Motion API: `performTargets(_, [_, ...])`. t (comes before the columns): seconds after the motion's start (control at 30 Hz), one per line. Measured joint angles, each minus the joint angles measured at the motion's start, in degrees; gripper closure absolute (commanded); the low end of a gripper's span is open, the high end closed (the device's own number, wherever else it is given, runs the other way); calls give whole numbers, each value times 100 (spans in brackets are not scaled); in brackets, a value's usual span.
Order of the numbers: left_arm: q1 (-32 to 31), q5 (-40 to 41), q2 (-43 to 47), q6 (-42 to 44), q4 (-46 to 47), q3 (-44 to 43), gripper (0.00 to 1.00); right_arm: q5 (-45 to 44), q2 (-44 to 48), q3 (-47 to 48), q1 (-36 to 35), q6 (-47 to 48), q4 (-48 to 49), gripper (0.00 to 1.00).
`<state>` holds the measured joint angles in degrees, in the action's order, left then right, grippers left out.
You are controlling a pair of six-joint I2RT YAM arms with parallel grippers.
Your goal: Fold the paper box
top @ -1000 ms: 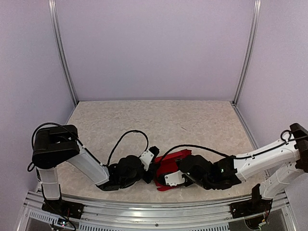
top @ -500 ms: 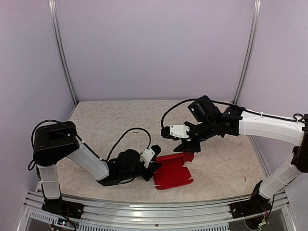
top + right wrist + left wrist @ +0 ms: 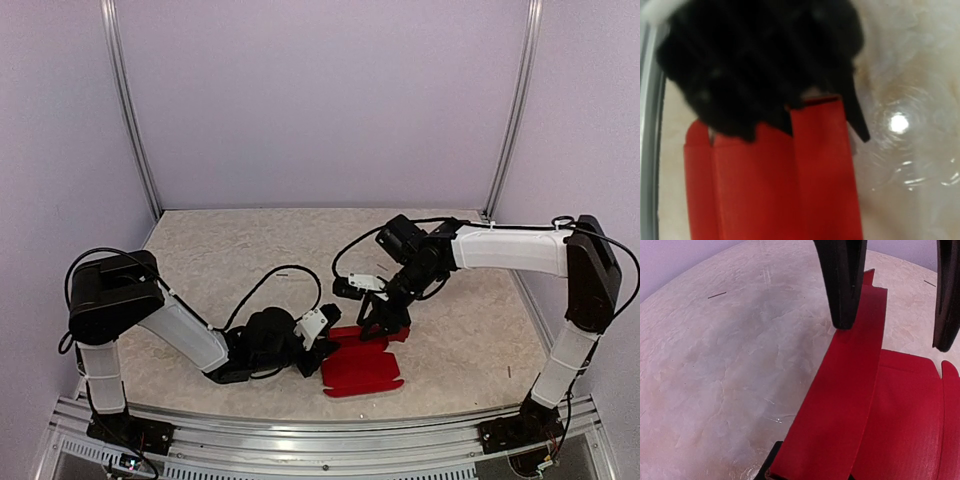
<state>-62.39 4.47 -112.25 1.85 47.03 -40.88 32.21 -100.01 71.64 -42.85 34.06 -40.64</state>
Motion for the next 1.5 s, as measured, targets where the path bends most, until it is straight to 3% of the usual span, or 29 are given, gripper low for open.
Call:
performTargets(0.1, [2,33,0,-4,2,-2,87,118,-37,0,0,-55,-33,67])
performTargets(0.47, [11,116,0,-2,-9,2,88,422,-142,190,120,-212,-203,65])
performTargets(0.83, [-96,227,0,295,-83,-66,86,-525,-496,358,302,-496,181,58])
performTargets(1.2, [-107,251,13,341,-256,-116,74,94,-804,376,393,-400,-197,58])
performTargets(1.5, [-52,710,129,-114,-503,61,73,949,-822,227,664,-420,-459,59])
